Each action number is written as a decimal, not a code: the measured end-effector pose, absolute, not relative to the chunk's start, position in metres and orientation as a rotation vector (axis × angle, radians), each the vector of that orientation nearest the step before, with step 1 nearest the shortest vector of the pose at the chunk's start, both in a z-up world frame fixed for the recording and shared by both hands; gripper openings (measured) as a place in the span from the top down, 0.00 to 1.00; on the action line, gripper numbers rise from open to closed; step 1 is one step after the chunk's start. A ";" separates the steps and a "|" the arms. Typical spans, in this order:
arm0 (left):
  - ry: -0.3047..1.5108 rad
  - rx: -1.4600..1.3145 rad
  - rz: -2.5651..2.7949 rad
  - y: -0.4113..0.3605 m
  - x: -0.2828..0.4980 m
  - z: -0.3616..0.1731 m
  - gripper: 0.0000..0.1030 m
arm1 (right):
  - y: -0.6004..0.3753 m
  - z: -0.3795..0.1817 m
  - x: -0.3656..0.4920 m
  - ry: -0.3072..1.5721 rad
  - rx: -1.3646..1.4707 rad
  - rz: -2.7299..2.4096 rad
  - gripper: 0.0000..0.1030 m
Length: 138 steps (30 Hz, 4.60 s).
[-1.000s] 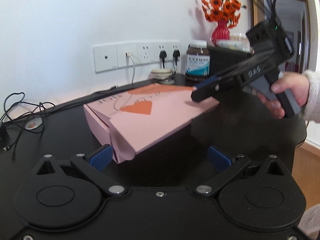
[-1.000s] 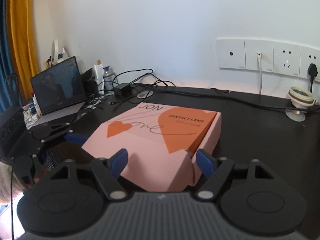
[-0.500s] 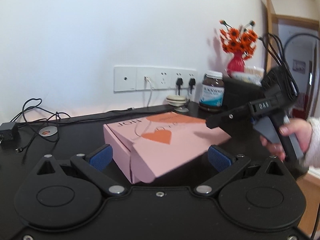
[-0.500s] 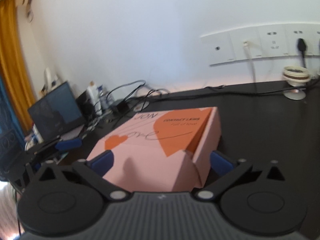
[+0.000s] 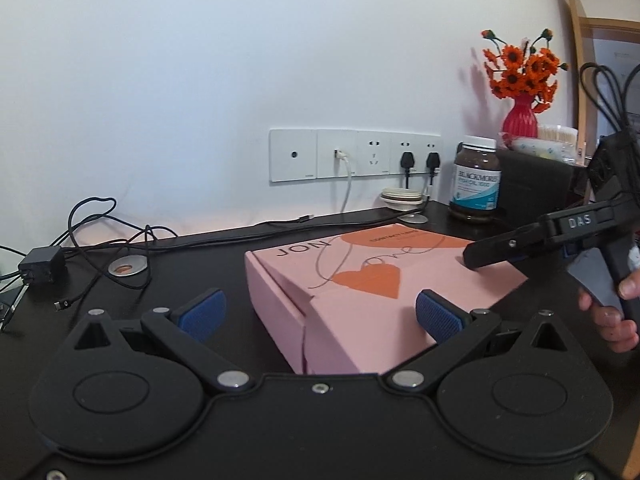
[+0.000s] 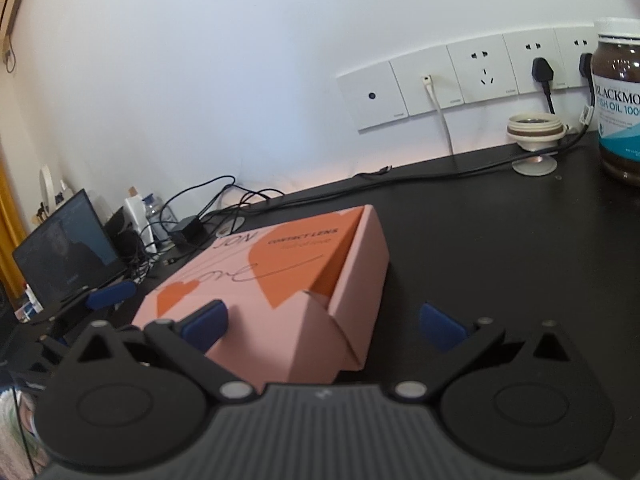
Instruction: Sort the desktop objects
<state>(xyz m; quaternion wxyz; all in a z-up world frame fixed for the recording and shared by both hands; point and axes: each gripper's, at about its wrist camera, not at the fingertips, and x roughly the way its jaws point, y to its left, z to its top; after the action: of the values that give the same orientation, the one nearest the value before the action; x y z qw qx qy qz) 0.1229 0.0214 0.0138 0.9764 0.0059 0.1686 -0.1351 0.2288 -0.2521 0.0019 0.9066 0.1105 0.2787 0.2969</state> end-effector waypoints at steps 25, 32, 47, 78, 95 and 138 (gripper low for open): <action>0.329 -0.097 -0.189 0.040 0.134 0.013 0.00 | -0.238 0.013 0.208 0.465 0.199 0.539 0.01; 0.351 -0.109 -0.129 0.042 0.140 0.010 0.00 | -0.228 0.007 0.216 0.503 0.183 0.478 0.01; 0.362 -0.103 -0.131 0.040 0.144 0.008 0.00 | -0.237 -0.002 0.212 0.517 0.239 0.463 0.01; 0.371 -0.095 -0.128 0.040 0.147 0.008 0.00 | -0.224 0.000 0.218 0.513 0.198 0.401 0.01; 0.400 -0.121 -0.165 0.043 0.152 0.007 0.00 | -0.223 -0.001 0.215 0.503 0.181 0.386 0.01; 0.385 -0.082 -0.044 0.046 0.145 0.015 0.00 | -0.223 0.011 0.216 0.554 0.151 0.368 0.01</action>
<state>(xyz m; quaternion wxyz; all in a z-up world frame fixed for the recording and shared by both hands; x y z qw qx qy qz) 0.1447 0.0456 0.0146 0.9804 -0.0410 0.1914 -0.0217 0.2155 -0.2229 0.0107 0.9424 0.0742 0.2717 0.1804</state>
